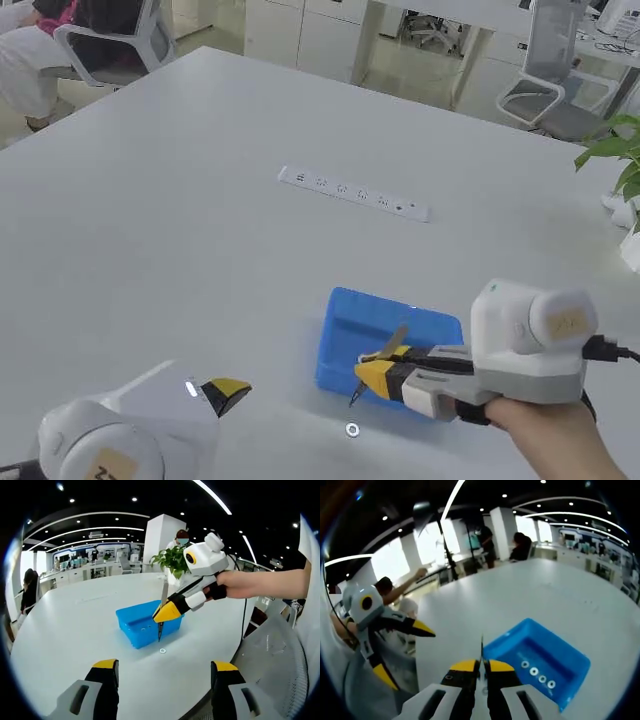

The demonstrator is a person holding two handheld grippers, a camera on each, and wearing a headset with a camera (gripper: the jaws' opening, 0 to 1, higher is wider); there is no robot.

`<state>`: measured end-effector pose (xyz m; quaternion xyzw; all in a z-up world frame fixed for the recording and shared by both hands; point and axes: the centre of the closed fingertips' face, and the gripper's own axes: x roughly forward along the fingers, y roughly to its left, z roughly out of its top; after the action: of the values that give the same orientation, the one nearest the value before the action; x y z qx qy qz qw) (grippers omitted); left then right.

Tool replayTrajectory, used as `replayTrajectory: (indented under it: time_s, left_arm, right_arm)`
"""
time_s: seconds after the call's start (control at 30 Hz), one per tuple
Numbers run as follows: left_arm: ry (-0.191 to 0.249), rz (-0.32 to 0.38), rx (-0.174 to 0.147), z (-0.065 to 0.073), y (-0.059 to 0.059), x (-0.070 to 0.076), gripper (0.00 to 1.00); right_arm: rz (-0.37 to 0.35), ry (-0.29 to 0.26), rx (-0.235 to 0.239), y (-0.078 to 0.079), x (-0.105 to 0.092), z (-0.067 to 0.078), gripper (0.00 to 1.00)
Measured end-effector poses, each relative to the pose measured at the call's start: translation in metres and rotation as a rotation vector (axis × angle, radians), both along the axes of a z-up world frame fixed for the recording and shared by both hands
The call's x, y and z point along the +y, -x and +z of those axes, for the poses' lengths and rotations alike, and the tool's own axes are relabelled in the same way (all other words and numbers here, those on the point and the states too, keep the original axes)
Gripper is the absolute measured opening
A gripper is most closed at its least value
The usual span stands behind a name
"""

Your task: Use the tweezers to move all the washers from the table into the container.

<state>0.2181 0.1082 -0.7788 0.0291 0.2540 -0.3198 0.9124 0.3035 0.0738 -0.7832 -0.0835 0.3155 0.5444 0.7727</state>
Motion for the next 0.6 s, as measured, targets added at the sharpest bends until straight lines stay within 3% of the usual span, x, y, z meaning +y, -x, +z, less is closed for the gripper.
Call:
replayTrajectory:
  time_s: [0.33,0.6]
  left_arm:
    - [0.000,-0.001,0.001,0.000,0.001,0.000,0.75]
    - [-0.003,-0.002,0.003,0.000,0.001,0.001,0.75]
  right_arm:
    - [-0.002,0.040,0.036,0.004,-0.005,-0.023,0.04]
    - [0.002,0.051,0.045,0.004,-0.005,-0.028,0.04]
